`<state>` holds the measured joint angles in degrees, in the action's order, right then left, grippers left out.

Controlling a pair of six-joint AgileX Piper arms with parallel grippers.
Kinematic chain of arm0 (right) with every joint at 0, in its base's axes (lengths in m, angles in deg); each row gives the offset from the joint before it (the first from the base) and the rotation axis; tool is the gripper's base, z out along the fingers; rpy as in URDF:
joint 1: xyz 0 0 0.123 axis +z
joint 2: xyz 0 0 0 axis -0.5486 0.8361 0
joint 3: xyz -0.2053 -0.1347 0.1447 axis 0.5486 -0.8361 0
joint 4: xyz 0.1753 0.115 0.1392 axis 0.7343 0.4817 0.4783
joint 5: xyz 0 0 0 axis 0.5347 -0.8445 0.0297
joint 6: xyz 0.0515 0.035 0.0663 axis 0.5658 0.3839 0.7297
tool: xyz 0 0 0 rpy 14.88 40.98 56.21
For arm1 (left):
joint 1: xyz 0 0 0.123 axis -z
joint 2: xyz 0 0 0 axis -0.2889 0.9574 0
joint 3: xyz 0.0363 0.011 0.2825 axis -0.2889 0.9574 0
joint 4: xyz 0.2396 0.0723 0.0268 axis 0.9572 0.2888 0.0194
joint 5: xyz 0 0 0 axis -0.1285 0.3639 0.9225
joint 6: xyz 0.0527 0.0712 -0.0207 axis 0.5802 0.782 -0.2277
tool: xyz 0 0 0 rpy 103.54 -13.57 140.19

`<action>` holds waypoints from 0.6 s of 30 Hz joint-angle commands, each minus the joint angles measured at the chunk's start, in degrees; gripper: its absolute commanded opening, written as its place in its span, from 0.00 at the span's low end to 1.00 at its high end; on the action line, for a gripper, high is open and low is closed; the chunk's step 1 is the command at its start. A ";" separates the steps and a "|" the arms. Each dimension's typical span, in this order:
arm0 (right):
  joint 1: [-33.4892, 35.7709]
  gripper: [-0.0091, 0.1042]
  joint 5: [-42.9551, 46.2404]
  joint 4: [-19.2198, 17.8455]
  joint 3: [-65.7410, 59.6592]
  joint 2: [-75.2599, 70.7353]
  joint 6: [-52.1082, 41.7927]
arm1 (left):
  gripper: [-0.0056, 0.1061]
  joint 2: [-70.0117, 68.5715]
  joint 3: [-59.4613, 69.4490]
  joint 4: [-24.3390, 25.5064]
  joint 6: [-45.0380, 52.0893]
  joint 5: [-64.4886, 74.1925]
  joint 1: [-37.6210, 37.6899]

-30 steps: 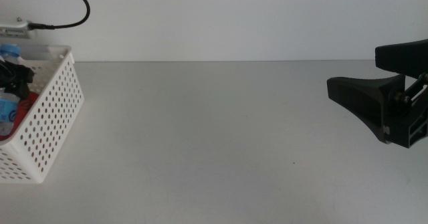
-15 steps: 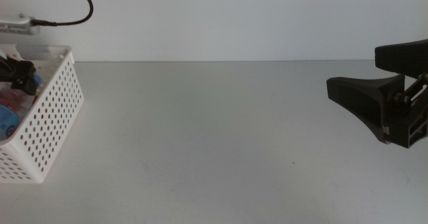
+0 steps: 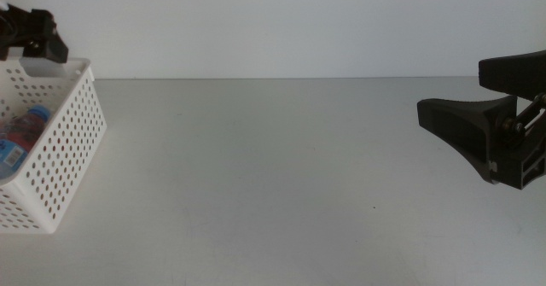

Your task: Use arms to grab the bottles and put them into the dustbin to the left of the table.

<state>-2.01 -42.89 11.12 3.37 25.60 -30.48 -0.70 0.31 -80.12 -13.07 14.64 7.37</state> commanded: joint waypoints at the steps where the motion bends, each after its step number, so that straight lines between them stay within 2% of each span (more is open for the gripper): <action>1: 0.24 0.68 3.98 -0.10 1.43 -0.56 -0.63 | 0.84 -5.04 -1.79 -3.32 -0.53 -2.14 2.16; 4: 0.24 0.68 3.98 -0.10 1.43 -0.56 -0.63 | 0.84 -7.82 -1.79 -4.99 -0.48 -2.37 4.35; 10: 0.24 0.68 3.98 -0.10 1.43 -0.56 -0.63 | 0.84 -15.01 -1.77 -3.89 -0.77 -2.81 8.93; 13: 0.24 0.68 3.98 -0.10 1.43 -0.56 -0.63 | 0.84 -19.47 -0.77 1.41 -5.18 -4.57 12.43; 18: 0.24 0.68 3.98 -0.10 1.43 -0.56 -0.63 | 0.83 -28.70 8.48 11.18 -13.98 -14.85 18.79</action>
<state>-2.01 -42.90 11.12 3.37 25.60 -30.48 -25.59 7.28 -71.94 -23.56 7.44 24.50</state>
